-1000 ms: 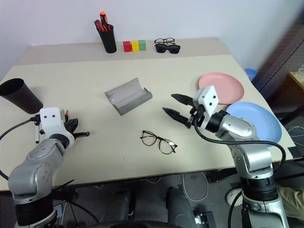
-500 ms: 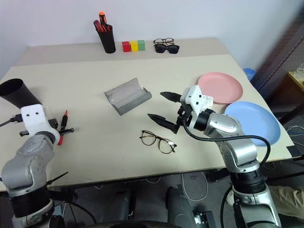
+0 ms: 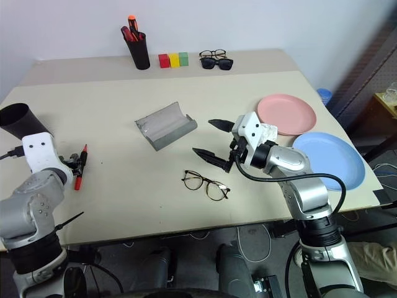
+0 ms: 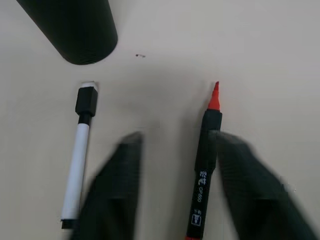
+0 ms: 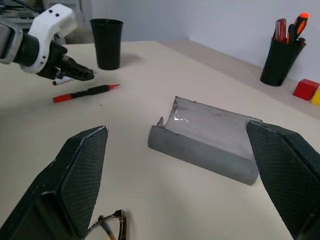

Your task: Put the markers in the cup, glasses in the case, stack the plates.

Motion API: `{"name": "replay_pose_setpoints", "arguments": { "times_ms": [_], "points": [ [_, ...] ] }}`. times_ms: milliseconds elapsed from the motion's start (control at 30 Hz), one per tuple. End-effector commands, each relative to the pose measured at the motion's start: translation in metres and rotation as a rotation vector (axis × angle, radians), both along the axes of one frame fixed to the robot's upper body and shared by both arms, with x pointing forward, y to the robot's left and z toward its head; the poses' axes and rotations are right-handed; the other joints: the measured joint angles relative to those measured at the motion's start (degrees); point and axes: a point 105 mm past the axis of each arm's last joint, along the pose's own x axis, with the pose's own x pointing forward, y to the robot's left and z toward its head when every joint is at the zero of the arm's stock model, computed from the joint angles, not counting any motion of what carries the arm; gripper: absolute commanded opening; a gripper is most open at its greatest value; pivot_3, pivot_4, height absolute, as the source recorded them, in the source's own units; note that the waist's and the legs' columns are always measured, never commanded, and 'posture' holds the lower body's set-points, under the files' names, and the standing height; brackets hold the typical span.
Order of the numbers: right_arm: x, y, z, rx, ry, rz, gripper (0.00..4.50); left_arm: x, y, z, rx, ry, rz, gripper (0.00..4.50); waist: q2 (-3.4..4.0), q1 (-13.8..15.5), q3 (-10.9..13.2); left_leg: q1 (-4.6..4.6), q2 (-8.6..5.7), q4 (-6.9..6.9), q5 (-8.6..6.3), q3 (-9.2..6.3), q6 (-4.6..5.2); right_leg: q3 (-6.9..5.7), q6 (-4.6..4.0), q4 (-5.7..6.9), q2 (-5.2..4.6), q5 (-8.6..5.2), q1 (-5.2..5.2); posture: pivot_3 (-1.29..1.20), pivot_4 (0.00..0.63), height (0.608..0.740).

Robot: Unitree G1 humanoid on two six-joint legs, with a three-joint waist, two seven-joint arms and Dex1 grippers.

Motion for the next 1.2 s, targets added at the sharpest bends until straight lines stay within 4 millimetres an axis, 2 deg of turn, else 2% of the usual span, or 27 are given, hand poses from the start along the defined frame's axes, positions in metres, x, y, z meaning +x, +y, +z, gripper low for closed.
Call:
{"name": "replay_pose_setpoints", "arguments": {
  "times_ms": [33, 133, 267, 533, 633, 733, 967, 1200],
  "points": [
    [-0.001, 0.003, 0.011, 0.014, -0.055, 0.015, 4.5, -0.004, 0.005, 0.015, 0.036, -0.02, 0.015, 4.3, 0.0, -0.01, 0.0, 0.0, 0.0, 0.0, 0.0, 0.0, 0.0, 0.0, 0.0, 0.0, 0.0, 0.0, 0.0, 0.0, 0.15, 0.74],
    [-0.001, 0.003, 0.01, 0.015, -0.051, 0.021, 4.5, -0.003, 0.006, 0.01, 0.008, 0.033, 0.026, 4.41, -0.02, 0.04, 0.01, 0.0, 0.0, 0.0, 0.0, 0.0, 0.0, 0.0, 0.0, 0.0, 0.0, 0.0, 0.0, 0.0, 0.15, 0.74],
    [-0.002, 0.003, 0.008, 0.011, -0.051, 0.025, 4.5, 0.008, -0.004, 0.003, -0.037, 0.091, -0.07, 4.41, -0.02, 0.01, 0.01, 0.0, 0.0, 0.01, 0.01, -0.01, -0.01, 0.0, 0.0, 0.02, 0.01, 0.0, 0.0, 0.0, 0.15, 0.74],
    [-0.002, 0.0, 0.008, 0.002, -0.064, 0.007, 4.5, 0.017, 0.002, -0.005, -0.075, 0.134, -0.029, 4.41, -0.03, 0.0, 0.02, 0.01, 0.0, -0.01, 0.01, -0.01, -0.01, 0.0, 0.01, 0.02, 0.01, 0.0, 0.0, 0.0, 0.15, 0.74],
    [-0.003, 0.0, 0.007, 0.004, -0.065, 0.0, 4.5, 0.021, 0.002, -0.018, -0.093, 0.172, -0.023, 4.41, -0.03, 0.01, 0.02, 0.01, 0.0, -0.01, 0.01, -0.01, -0.01, 0.0, 0.01, 0.02, 0.01, 0.0, 0.0, 0.0, 0.15, 0.74],
    [-0.004, 0.0, 0.008, 0.005, -0.066, -0.005, 4.5, 0.021, 0.003, -0.026, -0.11, 0.195, 0.004, 3.57, -0.03, 0.04, 0.01, 0.06, 0.0, -0.01, 0.01, -0.01, -0.02, 0.0, 0.01, 0.06, 0.01, 0.01, 0.03, 0.0, 0.15, 0.74],
    [-0.003, -0.003, 0.009, 0.006, -0.066, -0.027, 4.5, 0.018, 0.004, -0.029, -0.13, 0.212, 0.016, 0.05, -0.03, -0.66, 0.01, 0.18, 0.0, -0.01, 0.02, -0.04, -0.04, 0.02, 0.0, 0.18, 0.07, 0.01, 0.04, 0.0, 0.15, 0.74],
    [-0.003, -0.004, 0.007, 0.026, -0.066, -0.022, 4.5, 0.015, 0.004, -0.021, -0.103, 0.147, 0.046, 0.05, -0.03, -1.42, 0.01, 0.18, 0.0, -0.03, 0.02, -0.07, -0.03, 0.02, 0.0, 0.19, 0.08, 0.01, 0.05, 0.0, 0.15, 0.74]
  ]
}}
